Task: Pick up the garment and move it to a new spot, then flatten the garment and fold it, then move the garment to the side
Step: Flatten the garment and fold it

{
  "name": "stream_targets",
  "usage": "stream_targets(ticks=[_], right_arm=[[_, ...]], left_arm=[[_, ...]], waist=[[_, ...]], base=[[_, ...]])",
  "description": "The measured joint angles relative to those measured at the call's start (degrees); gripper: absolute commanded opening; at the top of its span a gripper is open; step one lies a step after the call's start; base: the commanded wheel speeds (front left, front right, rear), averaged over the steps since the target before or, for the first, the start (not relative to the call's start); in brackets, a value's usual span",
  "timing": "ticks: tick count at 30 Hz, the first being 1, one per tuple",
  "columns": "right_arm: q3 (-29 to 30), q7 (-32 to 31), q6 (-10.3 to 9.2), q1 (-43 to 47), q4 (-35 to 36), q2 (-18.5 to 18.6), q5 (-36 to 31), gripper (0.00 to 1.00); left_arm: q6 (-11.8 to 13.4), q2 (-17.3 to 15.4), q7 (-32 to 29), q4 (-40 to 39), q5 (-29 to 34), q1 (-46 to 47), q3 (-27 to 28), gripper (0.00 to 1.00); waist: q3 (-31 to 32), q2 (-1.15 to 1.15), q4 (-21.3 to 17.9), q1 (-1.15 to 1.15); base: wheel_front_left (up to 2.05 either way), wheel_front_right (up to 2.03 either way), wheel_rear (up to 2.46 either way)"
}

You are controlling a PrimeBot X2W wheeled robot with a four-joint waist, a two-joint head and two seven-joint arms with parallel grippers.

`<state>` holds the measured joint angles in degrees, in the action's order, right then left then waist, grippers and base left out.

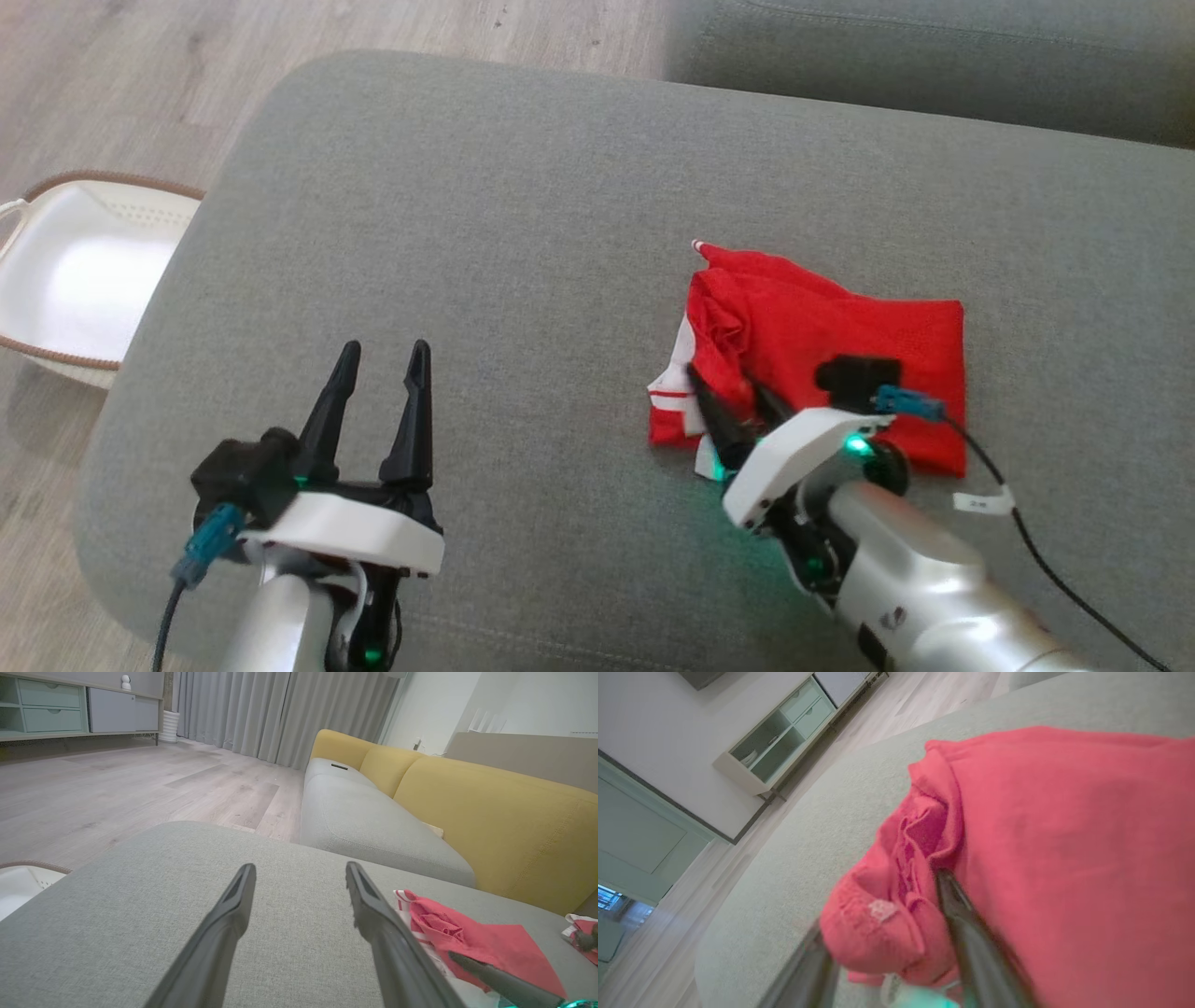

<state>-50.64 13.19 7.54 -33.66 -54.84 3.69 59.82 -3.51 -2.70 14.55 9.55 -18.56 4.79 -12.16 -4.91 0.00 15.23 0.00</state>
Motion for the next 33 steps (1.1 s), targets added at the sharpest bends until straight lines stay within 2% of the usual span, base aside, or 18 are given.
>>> stream_targets(ticks=[9, 14, 17, 21, 24, 28, 33], right_arm=[[-7.86, -1.6, 0.0, 0.02, 6.44, -0.03, 4.31, 1.0], [-7.47, -0.83, 0.0, -0.24, 6.95, 0.03, 5.82, 1.0], [-5.28, 0.04, 0.0, -2.1, 4.21, -0.07, 4.25, 1.0], [1.07, 0.93, 0.0, -5.51, -0.79, 0.31, -2.83, 1.0], [9.23, 1.01, 0.0, -6.6, 0.58, 2.75, -11.61, 1.0], [22.65, 1.03, 0.0, -4.53, 7.32, 6.77, -25.85, 1.0], [38.06, 1.18, 0.0, 8.06, 19.18, 4.71, -42.11, 1.0]], left_arm=[[-0.02, 0.0, 0.0, 0.03, 0.0, 0.0, 0.35, 1.0], [-0.08, 0.0, 0.0, 0.05, 0.35, -0.03, 1.07, 1.0], [-0.09, -0.01, 0.0, -0.12, 0.35, -0.08, 1.8, 1.0], [-0.08, 0.0, 0.0, -0.97, 0.35, -0.34, 2.02, 1.0], [-0.02, 0.0, 0.0, -2.24, 0.35, -0.56, 2.13, 1.0], [0.24, -0.01, 0.0, -3.58, 0.34, -0.55, 2.3, 1.0], [0.82, 0.0, 0.0, -4.07, 0.33, -0.52, 2.18, 1.0]], waist=[[0.87, 0.0, -1.87, 0.0], [1.98, 0.0, -3.36, 0.0], [2.64, 0.0, -4.42, 0.0], [3.32, 0.0, -6.17, 0.0], [3.44, 0.0, -7.54, 0.0], [3.29, 0.0, -9.24, 0.0], [2.85, 0.0, -10.9, 0.0]], base=[[0.0, 0.0, 0.0], [0.0, 0.0, 0.0], [0.0, 0.0, 0.0], [0.0, 0.0, 0.0], [0.0, 0.0, 0.0], [0.0, 0.0, 0.0], [0.0, 0.0, 0.0]])
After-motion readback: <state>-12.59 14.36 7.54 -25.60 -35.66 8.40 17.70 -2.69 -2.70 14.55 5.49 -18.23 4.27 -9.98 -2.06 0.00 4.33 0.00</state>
